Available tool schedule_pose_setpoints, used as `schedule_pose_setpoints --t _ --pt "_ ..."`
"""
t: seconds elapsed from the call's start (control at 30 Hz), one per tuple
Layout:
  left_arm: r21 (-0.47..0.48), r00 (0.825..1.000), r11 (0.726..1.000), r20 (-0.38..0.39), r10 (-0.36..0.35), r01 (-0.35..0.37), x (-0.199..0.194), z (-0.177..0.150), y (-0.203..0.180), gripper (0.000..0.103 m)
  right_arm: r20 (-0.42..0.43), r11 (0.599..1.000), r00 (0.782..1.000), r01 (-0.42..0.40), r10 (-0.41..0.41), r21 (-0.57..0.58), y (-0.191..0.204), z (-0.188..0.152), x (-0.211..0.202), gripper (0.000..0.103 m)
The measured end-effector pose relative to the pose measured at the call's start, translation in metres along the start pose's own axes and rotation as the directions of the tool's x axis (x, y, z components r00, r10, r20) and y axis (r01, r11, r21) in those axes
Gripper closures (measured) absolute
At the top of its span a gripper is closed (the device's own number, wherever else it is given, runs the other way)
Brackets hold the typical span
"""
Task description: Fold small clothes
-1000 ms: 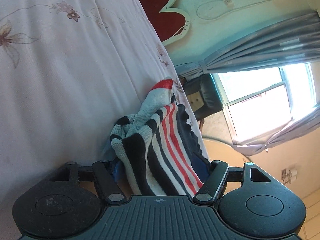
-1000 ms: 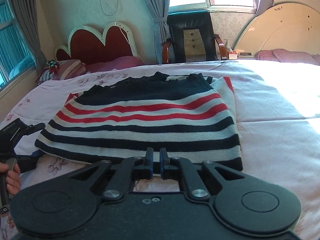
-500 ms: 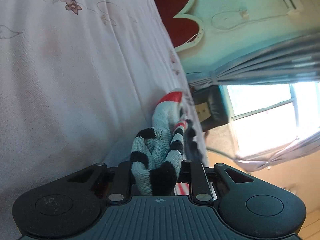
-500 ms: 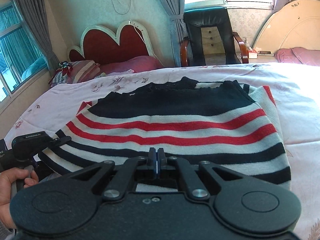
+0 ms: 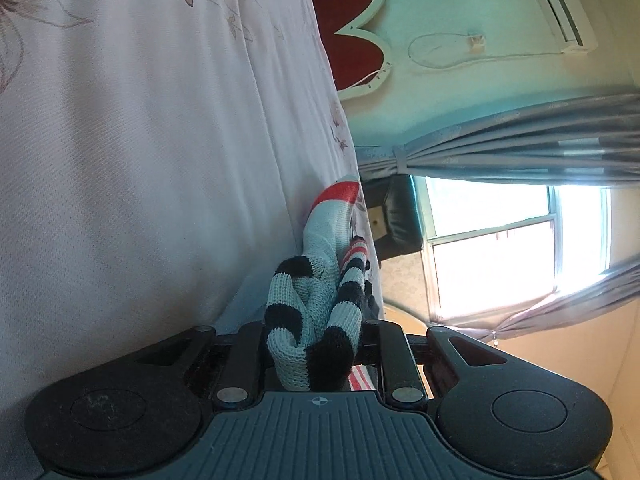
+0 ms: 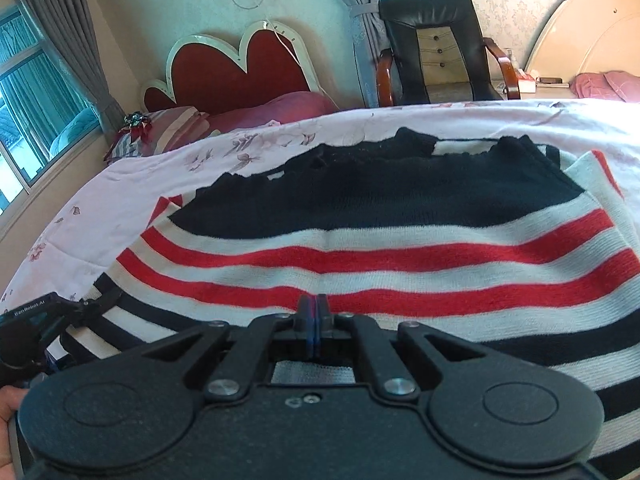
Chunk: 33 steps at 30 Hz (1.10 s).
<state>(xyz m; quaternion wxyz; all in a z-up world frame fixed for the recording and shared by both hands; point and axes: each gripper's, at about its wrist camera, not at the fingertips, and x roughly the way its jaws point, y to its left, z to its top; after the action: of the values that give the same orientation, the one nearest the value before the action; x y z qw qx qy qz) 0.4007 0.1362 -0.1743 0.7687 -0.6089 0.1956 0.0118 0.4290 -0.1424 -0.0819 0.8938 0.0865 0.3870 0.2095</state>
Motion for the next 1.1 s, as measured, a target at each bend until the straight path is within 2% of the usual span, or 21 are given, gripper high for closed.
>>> schedule_pose_setpoints --t 0.13,0.23,0.37,0.53,0.6,0.67,0.73,0.77,0.83,0.87,0.93,0.97,1.0,1.03,1.07,1.1 --pt "-0.007 1.0 1.0 -0.007 -0.022 0.022 -0.003 0.002 0.002 0.084 0.025 0.999 1.0 0.021 -0.02 -0.044 0.0 -0.013 0.004 0.103" --pt "0.025 0.999 0.998 -0.001 -0.051 0.051 -0.003 0.002 -0.01 0.084 0.04 0.998 0.999 0.026 -0.024 -0.052 0.0 -0.014 0.005 0.103" --pt "0.073 0.994 0.991 -0.018 -0.11 0.111 -0.006 -0.001 -0.042 0.084 0.064 1.0 0.998 0.003 -0.004 0.011 -0.007 -0.019 0.005 0.103" --pt "0.2 0.977 0.96 -0.116 -0.177 0.198 0.007 -0.023 -0.109 0.084 0.076 0.996 0.997 -0.02 0.013 0.083 -0.013 -0.02 0.005 0.103" --pt "0.254 0.971 0.944 -0.169 -0.171 0.211 0.019 -0.042 -0.134 0.084 0.075 0.991 0.997 -0.041 0.032 0.127 -0.018 -0.02 0.005 0.103" --pt "0.324 0.967 0.924 -0.218 -0.134 0.202 0.033 -0.069 -0.155 0.084 0.071 0.979 0.995 -0.075 0.062 0.191 -0.027 -0.02 0.005 0.103" --pt "0.323 0.957 0.925 -0.266 -0.113 0.199 0.05 -0.097 -0.163 0.084 0.064 0.942 0.99 -0.139 0.125 0.305 -0.043 -0.018 0.005 0.103" --pt "0.337 0.95 0.921 -0.297 -0.093 0.195 0.059 -0.115 -0.164 0.084 0.069 0.903 0.984 -0.179 0.165 0.391 -0.057 -0.019 0.002 0.103" --pt "0.378 0.935 0.91 -0.353 -0.03 0.172 0.079 -0.145 -0.162 0.084 0.141 0.786 0.974 -0.228 0.179 0.575 -0.095 -0.027 -0.018 0.098" --pt "0.405 0.922 0.901 -0.387 0.017 0.153 0.089 -0.162 -0.159 0.084 0.169 0.748 0.973 -0.231 0.159 0.622 -0.112 -0.031 -0.029 0.084" --pt "0.483 0.894 0.868 -0.431 0.12 0.116 0.105 -0.193 -0.151 0.082 0.236 0.673 0.962 -0.265 0.136 0.69 -0.146 -0.041 -0.056 0.072" --pt "0.553 0.901 0.824 -0.41 0.14 0.124 0.103 -0.206 -0.152 0.078 0.251 0.646 0.96 -0.271 0.126 0.713 -0.161 -0.044 -0.069 0.053" --pt "0.606 0.911 0.783 -0.389 0.136 0.141 0.096 -0.216 -0.157 0.063 0.263 0.633 0.958 -0.274 0.114 0.724 -0.171 -0.046 -0.08 0.047" --pt "0.615 0.906 0.769 -0.406 0.12 0.174 0.09 -0.22 -0.163 0.033 0.282 0.621 0.952 -0.294 0.12 0.726 -0.179 -0.047 -0.088 0.046" --pt "0.6 0.89 0.765 -0.448 0.08 0.233 0.081 -0.222 -0.172 0.022 0.287 0.615 0.952 -0.293 0.111 0.732 -0.186 -0.047 -0.097 0.037" --pt "0.599 0.88 0.751 -0.472 0.053 0.276 0.072 -0.223 -0.18 0.019 0.283 0.62 0.955 -0.274 0.087 0.735 -0.189 -0.045 -0.104 0.028"
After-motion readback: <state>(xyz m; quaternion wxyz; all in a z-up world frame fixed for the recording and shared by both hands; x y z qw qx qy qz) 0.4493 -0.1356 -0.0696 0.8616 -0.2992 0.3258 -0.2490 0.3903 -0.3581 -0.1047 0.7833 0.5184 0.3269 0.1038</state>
